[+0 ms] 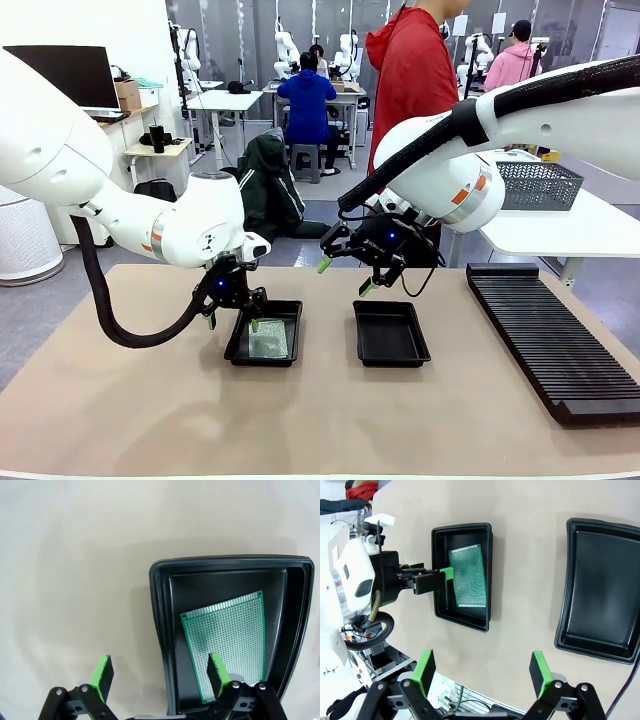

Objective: Inspect and transfer BCBs to ESD trays.
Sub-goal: Pick up the ESD tray and place it on the left side of the table.

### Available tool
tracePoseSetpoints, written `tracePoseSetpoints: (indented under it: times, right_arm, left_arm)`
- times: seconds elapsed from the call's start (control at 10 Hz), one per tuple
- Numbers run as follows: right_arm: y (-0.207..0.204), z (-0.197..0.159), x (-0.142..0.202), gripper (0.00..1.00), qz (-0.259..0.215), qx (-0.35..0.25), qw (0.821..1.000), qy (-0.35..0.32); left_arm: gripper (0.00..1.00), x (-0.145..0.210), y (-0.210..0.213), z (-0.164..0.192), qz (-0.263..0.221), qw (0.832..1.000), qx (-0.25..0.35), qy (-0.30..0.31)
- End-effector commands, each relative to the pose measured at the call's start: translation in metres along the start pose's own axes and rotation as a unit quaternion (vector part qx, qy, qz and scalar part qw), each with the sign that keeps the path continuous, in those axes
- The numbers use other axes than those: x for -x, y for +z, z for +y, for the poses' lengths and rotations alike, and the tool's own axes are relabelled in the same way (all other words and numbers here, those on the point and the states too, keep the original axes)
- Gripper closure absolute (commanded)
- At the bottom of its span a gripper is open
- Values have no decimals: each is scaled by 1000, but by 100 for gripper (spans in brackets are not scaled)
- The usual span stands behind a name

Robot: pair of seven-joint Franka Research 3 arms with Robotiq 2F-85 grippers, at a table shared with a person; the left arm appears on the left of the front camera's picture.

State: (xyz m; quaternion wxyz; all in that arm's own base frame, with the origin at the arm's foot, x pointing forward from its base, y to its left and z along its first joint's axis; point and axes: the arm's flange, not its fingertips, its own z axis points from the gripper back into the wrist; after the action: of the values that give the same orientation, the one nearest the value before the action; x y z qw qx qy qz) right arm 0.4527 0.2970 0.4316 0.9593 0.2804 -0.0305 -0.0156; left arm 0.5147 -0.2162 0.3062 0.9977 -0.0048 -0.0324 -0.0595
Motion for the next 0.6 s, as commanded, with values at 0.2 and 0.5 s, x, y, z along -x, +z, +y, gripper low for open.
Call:
tracePoseSetpoints:
  times: [0.2, 0.5]
  right_arm:
    - [0, 1, 0, 0, -3, 8, 1000, -7]
    - [0, 1, 0, 0, -3, 8, 1000, -7]
  left_arm:
    - [0, 3, 7, 1, -1, 1000, 2, 3]
    - [0, 3, 7, 1, -1, 1000, 2, 3]
